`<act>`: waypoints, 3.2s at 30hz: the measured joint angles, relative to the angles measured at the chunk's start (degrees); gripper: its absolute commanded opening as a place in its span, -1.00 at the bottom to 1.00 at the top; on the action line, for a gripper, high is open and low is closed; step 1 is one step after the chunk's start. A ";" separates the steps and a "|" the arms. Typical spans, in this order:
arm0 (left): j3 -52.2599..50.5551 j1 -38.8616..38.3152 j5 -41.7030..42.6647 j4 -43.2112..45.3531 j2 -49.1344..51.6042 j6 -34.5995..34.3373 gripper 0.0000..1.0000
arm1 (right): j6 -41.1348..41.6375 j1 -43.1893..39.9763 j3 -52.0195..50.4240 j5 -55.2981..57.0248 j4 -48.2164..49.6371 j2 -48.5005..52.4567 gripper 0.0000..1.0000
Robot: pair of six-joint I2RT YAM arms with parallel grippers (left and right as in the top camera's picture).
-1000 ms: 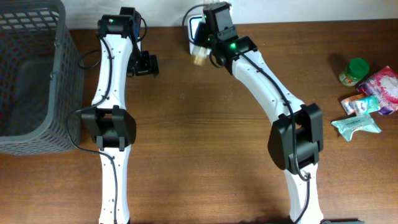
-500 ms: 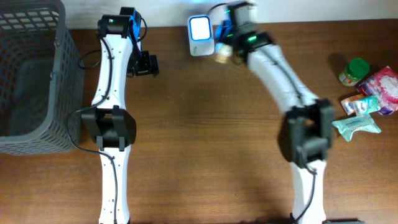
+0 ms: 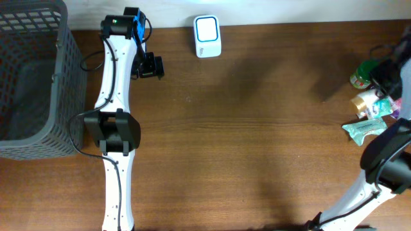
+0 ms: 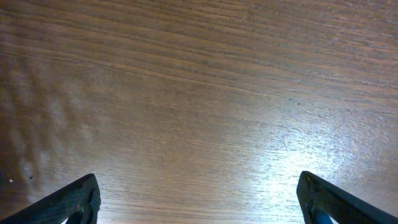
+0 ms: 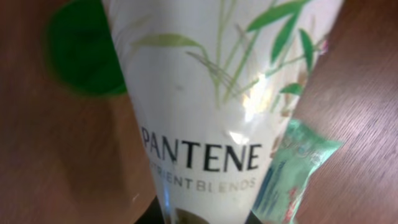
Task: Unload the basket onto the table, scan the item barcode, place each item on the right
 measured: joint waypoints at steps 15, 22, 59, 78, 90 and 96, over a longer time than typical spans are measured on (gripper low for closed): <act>0.00 0.00 0.00 0.02 0.00 0.00 0.99 | -0.02 -2.05 -6.78 -3.34 2.97 -5.11 0.70; 0.00 0.00 0.00 0.02 0.00 0.00 0.98 | -0.24 -1.90 -5.16 -5.73 -16.02 -34.42 0.97; 0.00 0.00 0.02 0.04 0.00 0.00 0.98 | -1.20 42.47 -59.58 -5.84 11.76 -69.09 0.97; 0.00 0.00 0.00 0.04 0.00 0.00 0.98 | -20.24 25.97 -94.99 -9.53 47.63 -113.44 0.97; 0.00 0.00 0.00 0.02 0.00 0.00 0.98 | -21.97 24.33 -108.52 -9.55 66.93 -119.78 0.97; 0.00 0.00 0.00 0.02 0.00 0.00 0.98 | -24.87 24.33 -109.94 -9.49 64.13 -119.84 0.97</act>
